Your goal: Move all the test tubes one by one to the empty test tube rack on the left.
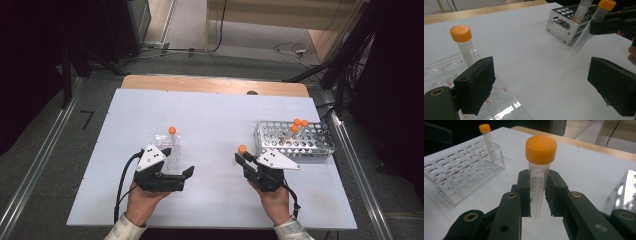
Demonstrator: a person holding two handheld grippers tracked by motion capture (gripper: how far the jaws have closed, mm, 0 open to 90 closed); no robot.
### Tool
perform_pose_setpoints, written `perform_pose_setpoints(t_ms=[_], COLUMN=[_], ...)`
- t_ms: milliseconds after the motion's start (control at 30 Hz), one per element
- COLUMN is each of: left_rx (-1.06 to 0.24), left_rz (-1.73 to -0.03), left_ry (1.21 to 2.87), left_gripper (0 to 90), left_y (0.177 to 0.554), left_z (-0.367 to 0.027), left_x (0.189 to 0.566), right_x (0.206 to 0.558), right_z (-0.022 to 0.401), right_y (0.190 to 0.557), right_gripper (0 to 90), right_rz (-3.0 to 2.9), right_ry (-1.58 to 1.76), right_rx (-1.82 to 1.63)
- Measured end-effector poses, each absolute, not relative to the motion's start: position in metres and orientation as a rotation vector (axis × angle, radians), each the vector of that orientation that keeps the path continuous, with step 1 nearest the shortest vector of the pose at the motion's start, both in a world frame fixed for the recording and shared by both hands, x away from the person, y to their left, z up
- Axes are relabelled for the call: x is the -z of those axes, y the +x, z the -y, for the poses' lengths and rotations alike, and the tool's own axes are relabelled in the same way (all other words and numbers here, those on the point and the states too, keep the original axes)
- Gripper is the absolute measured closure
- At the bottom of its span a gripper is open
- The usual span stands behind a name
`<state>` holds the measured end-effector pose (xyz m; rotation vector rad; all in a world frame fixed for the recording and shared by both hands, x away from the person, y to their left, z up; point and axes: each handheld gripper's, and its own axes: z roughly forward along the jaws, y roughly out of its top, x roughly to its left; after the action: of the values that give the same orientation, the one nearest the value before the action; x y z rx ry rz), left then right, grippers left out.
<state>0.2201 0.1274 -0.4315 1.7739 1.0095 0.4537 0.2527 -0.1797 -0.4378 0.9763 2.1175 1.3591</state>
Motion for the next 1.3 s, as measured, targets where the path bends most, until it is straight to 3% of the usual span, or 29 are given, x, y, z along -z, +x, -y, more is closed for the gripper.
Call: perform_pose_setpoints(t_ms=[800,1300], left_rx=[-0.43,-0.403], left_rz=[-0.892,-0.819], left_ry=[1.772,1.826], left_gripper=[19.1,42.5], left_y=[0.215,0.215], left_z=[-0.097,-0.083], left_x=[0.422,0.426], right_x=[0.453,0.454], right_z=[0.12,0.111], right_y=[0.234,0.228], right_gripper=[72.4,72.4], right_rz=[-2.33,-2.374], right_ry=[0.815,0.768], right_rx=[-1.356,-1.363])
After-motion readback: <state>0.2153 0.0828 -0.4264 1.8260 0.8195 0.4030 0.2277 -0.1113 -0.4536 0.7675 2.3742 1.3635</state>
